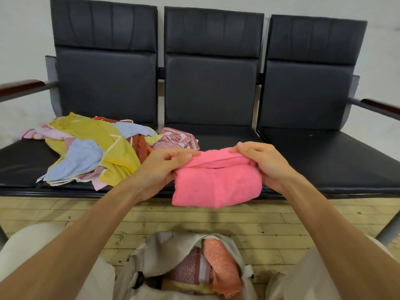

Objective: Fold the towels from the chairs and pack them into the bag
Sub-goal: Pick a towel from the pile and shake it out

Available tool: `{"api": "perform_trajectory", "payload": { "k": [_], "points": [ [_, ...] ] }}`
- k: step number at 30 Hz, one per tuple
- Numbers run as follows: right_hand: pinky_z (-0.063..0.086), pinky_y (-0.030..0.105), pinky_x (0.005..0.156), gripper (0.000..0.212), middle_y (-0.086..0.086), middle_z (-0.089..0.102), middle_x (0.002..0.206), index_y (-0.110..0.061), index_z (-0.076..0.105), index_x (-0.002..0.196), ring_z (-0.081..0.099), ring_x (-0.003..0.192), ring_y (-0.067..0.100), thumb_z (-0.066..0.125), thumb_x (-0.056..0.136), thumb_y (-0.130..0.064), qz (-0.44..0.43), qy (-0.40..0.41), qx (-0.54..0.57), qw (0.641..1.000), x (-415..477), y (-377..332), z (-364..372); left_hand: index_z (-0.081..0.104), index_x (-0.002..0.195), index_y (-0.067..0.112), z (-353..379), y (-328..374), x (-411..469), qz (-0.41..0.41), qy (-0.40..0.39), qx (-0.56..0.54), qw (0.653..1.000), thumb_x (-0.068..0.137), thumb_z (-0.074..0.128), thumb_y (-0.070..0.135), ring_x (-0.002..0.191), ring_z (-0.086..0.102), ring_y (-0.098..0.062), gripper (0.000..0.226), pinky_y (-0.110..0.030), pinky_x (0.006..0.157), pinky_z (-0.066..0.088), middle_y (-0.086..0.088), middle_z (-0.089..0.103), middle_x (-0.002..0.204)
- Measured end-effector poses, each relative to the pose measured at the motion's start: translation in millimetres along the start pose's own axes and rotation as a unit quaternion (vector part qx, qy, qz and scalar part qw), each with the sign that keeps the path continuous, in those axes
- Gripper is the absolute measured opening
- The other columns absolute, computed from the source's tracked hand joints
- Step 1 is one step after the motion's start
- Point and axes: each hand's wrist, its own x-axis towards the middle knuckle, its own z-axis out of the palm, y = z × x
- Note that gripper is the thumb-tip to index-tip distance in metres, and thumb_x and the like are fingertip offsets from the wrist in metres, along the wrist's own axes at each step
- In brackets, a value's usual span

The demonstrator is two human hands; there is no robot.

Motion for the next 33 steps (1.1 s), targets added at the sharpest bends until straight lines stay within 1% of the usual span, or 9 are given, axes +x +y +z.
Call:
{"api": "perform_trajectory", "payload": {
  "k": [3,5,10,15,18,23,27,31,33],
  "points": [
    [0.057,0.029,0.078,0.038,0.007,0.07,0.11,-0.024,0.067,0.121,0.068,0.098,0.02,0.068,0.085,-0.014,0.001,-0.029,0.012,1.0,1,-1,-4,0.064,0.116,0.026,1,2,1,-0.002,0.031,-0.001,1.0,0.081,0.065,0.004,0.088,0.068,-0.008,0.041,-0.022,0.073,0.057,0.007,0.074,0.099],
    [0.058,0.031,0.081,0.053,0.01,0.066,0.117,-0.019,0.061,0.128,0.067,0.103,0.021,0.073,0.077,-0.013,0.018,-0.031,0.02,0.999,1,-1,-5,0.062,0.12,0.021,0,2,2,-0.009,0.06,-0.015,0.998,0.072,0.071,0.008,0.091,0.069,-0.011,0.051,-0.025,0.075,0.058,0.004,0.073,0.102],
    [0.058,0.04,0.087,0.049,0.015,0.071,0.111,-0.001,0.067,0.113,0.069,0.103,0.028,0.078,0.067,-0.01,0.037,-0.038,0.038,0.998,-1,0,0,0.068,0.097,0.007,2,2,0,-0.086,0.073,-0.064,0.992,0.084,0.065,0.012,0.075,0.071,-0.012,0.014,-0.023,0.065,0.058,-0.002,0.075,0.083],
    [0.054,0.046,0.093,0.054,0.015,0.071,0.112,-0.001,0.067,0.115,0.069,0.104,0.027,0.08,0.064,-0.011,0.029,-0.036,-0.001,0.999,3,5,-2,0.067,0.102,0.005,2,-5,3,-0.12,0.052,-0.091,0.987,0.085,0.063,0.016,0.079,0.07,-0.013,0.02,-0.025,0.072,0.057,-0.006,0.073,0.09],
    [0.057,0.042,0.089,0.05,0.013,0.069,0.114,-0.005,0.064,0.118,0.068,0.104,0.026,0.08,0.07,-0.009,0.01,-0.039,-0.05,0.998,2,8,-6,0.064,0.109,0.008,3,-8,3,-0.107,0.027,-0.041,0.993,0.088,0.06,0.01,0.093,0.069,-0.017,0.022,-0.028,0.082,0.057,-0.007,0.073,0.101],
    [0.054,0.031,0.08,0.029,-0.002,0.059,0.109,-0.02,0.056,0.109,0.059,0.101,0.014,0.07,0.087,-0.011,-0.036,-0.092,-0.261,0.96,-1,12,-11,0.05,0.125,0.008,3,-15,-3,-0.075,-0.005,0.144,0.987,0.093,0.059,0.016,0.112,0.062,-0.026,0.035,-0.046,0.095,0.052,-0.014,0.063,0.121],
    [0.055,0.033,0.08,0.031,-0.001,0.059,0.11,-0.016,0.054,0.114,0.059,0.101,0.015,0.07,0.087,-0.011,-0.081,-0.068,-0.214,0.971,-2,9,-10,0.046,0.124,0.014,5,-8,-5,-0.028,0.012,0.12,0.992,0.095,0.056,0.019,0.105,0.063,-0.027,0.031,-0.057,0.088,0.049,-0.009,0.063,0.115],
    [0.057,0.032,0.079,0.036,0.0,0.061,0.113,-0.017,0.058,0.115,0.062,0.101,0.013,0.072,0.084,-0.006,-0.117,-0.044,-0.163,0.979,-4,6,-8,0.051,0.117,0.017,8,-2,-6,0.037,0.026,0.049,0.998,0.091,0.056,0.001,0.094,0.062,-0.018,0.03,-0.03,0.065,0.056,0.009,0.063,0.098],
    [0.057,0.033,0.082,0.037,0.0,0.062,0.115,-0.018,0.061,0.114,0.062,0.105,0.015,0.073,0.082,-0.004,-0.133,-0.031,-0.122,0.983,-5,3,-7,0.056,0.115,0.021,9,2,-7,0.056,0.033,0.025,0.998,0.088,0.057,-0.003,0.093,0.064,-0.017,0.036,-0.029,0.058,0.056,0.008,0.061,0.103]
  ]
}}
